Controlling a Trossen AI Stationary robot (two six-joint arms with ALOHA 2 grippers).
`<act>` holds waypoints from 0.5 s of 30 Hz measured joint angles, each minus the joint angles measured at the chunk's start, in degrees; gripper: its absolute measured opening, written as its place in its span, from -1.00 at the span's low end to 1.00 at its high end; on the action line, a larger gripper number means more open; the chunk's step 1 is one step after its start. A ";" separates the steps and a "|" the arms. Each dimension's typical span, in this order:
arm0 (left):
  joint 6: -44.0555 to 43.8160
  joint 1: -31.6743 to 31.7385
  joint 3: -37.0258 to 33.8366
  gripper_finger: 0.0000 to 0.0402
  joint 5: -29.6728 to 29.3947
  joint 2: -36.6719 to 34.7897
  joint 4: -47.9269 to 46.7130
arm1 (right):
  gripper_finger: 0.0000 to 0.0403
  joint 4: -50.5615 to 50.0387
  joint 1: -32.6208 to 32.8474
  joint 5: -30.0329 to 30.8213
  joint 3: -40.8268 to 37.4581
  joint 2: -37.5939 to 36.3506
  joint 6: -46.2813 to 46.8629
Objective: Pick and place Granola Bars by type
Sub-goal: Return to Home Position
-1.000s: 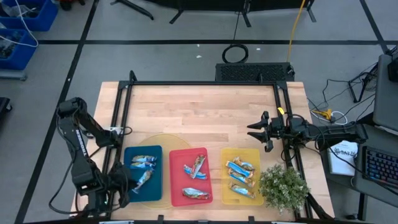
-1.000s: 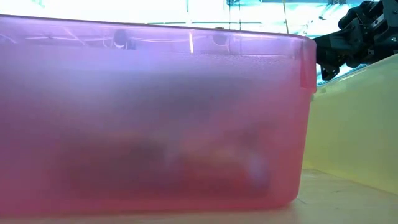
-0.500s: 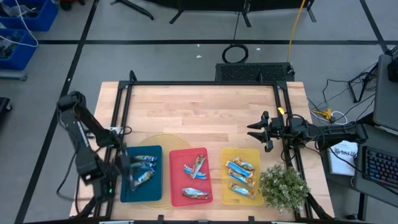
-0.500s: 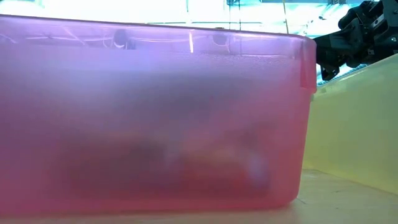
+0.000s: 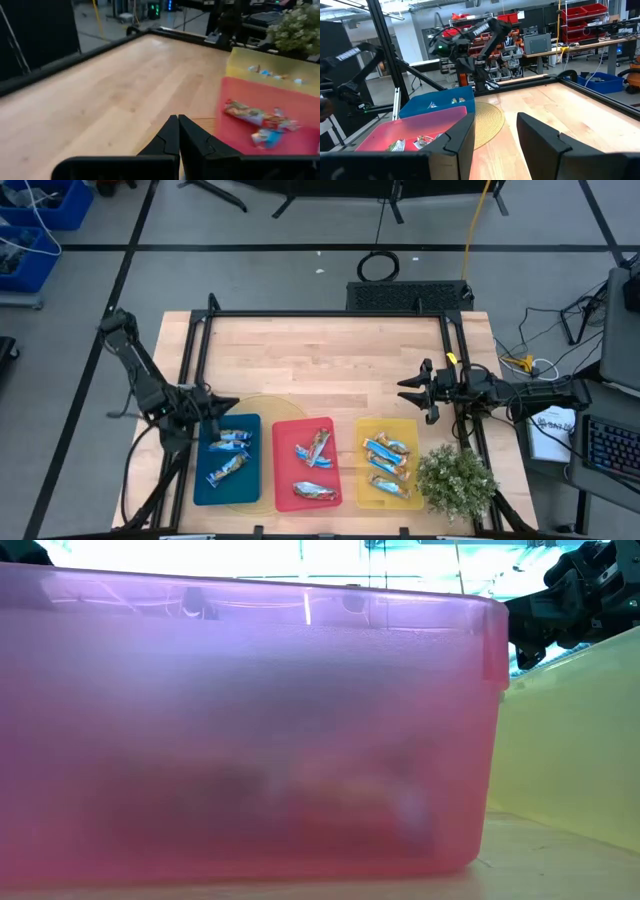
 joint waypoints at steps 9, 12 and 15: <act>18.75 5.87 -7.64 -0.98 2.03 -20.41 6.59 | -0.32 0.00 -0.01 0.00 0.00 -0.01 0.00; 32.16 7.98 -9.34 -0.96 7.25 -24.96 14.71 | -0.32 0.00 0.01 0.00 0.00 -0.01 0.00; 46.62 11.33 -10.72 -0.96 15.08 -28.57 23.53 | -0.32 0.00 -0.01 0.00 0.00 0.00 0.00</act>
